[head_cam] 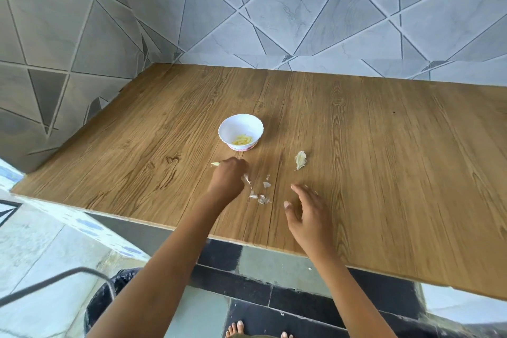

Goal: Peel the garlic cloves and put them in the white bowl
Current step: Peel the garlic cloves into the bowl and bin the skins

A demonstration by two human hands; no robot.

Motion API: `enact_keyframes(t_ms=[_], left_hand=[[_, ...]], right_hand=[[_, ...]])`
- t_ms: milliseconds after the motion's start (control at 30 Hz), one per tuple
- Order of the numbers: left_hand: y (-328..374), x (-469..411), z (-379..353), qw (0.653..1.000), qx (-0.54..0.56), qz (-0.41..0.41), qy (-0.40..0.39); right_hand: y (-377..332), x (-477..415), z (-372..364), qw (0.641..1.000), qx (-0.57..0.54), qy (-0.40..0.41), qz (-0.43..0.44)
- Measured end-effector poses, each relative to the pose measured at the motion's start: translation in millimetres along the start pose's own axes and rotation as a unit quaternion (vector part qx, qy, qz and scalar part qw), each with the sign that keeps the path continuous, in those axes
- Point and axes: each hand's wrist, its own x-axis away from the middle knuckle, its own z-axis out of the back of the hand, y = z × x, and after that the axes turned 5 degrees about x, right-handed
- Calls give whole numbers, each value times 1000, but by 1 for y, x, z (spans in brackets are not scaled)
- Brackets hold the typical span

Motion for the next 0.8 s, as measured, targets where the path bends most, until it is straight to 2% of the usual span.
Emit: enact_keyframes(t_ms=[233, 367, 433, 533, 800], left_hand=[[19, 21, -15, 998, -11, -41, -45], [30, 8, -11, 999, 22, -36, -9], [38, 4, -13, 998, 19, -45, -45], [40, 9, -21, 992, -2, -81, -94], [5, 35, -6, 960, -52, -238, -136]], right_hand=[[-1, 0, 1, 1000, -25, 2, -3], [-2, -1, 2, 999, -48, 13, -4], [-1, -2, 2, 998, -57, 15, -7], [-1, -2, 1, 996, -83, 11, -20], [1, -5, 2, 988, -146, -24, -48]])
